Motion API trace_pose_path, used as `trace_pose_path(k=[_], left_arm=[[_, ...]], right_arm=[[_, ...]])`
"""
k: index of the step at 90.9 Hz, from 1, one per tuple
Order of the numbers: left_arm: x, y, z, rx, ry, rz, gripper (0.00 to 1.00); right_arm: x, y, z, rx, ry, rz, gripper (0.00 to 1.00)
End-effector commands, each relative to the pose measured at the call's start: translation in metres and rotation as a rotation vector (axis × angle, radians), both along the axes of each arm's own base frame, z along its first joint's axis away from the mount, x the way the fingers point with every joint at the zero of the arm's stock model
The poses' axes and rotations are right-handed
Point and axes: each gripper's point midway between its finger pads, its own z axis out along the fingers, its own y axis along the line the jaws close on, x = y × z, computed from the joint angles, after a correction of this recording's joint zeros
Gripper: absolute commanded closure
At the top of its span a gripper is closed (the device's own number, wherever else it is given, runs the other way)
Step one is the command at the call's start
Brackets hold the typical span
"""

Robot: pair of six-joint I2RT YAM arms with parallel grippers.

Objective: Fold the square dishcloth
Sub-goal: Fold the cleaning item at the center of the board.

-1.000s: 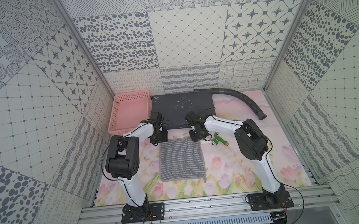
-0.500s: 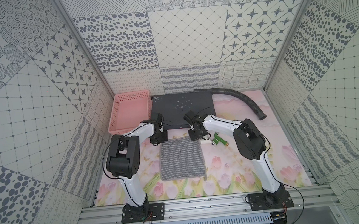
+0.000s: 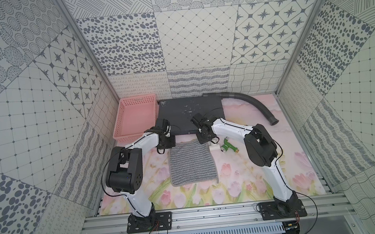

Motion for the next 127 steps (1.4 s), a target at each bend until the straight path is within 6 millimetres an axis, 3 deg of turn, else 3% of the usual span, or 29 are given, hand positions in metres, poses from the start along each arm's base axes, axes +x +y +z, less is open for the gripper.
trace_pose_path(k=[1, 25, 43, 102, 127], left_arm=[[0.032, -0.012, 0.040, -0.055, -0.249, -0.060, 1.00], [0.037, -0.004, 0.065, -0.012, -0.384, -0.053, 1.00], [0.025, 0.002, 0.075, -0.001, -0.454, -0.032, 1.00], [-0.035, 0.017, 0.098, 0.003, -0.619, 0.012, 1.00], [-0.069, 0.015, 0.093, -0.114, -0.604, 0.088, 1.00]], right_arm=[[0.018, 0.002, 0.015, -0.010, -0.074, 0.007, 0.96], [0.028, 0.004, 0.036, 0.028, -0.168, -0.002, 0.96], [0.026, 0.005, 0.049, 0.103, -0.246, 0.001, 0.96], [-0.013, 0.018, 0.071, 0.172, -0.414, 0.117, 0.95], [-0.039, 0.019, 0.071, 0.177, -0.444, 0.132, 0.95]])
